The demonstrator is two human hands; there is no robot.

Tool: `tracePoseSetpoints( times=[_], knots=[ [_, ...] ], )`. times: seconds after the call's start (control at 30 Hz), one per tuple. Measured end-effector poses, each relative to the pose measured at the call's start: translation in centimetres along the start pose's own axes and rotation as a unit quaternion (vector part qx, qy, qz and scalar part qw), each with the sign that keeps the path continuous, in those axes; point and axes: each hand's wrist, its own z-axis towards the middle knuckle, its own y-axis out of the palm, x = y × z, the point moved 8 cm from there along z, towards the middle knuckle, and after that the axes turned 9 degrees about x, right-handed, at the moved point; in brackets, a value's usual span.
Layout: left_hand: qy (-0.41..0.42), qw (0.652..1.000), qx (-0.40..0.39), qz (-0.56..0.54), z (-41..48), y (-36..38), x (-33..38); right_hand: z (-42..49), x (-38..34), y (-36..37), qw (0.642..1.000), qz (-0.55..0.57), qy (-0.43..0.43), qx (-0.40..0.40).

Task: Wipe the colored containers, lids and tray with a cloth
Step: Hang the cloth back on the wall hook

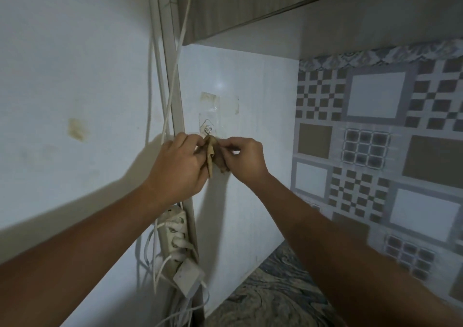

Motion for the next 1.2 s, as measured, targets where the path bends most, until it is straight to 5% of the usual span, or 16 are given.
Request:
tracePoseSetpoints(
  times=[0.2, 0.47, 0.97, 1.2],
  knots=[
    [-0.094, 0.985, -0.063, -0.133, -4.9, 2.4, 2.7, -3.9, 0.3, 1.1, 0.987, -0.019, 0.031, -0.158],
    [-0.260, 0.924, -0.078, -0.270, -7.3, 3.6, 4.0, -4.7, 0.1, -2.0, 0.987, -0.108, 0.073, -0.098],
    [-0.245, 0.917, -0.114, -0.294, -7.4, 3.5, 6.5, -7.7, 1.5, -3.5, 0.969, -0.158, 0.147, -0.121],
    [-0.218, 0.902, -0.164, -0.336, -7.7, 6.5, 13.4, -13.4, 5.1, -10.7, 0.936, -0.250, 0.213, -0.130]
  ],
)
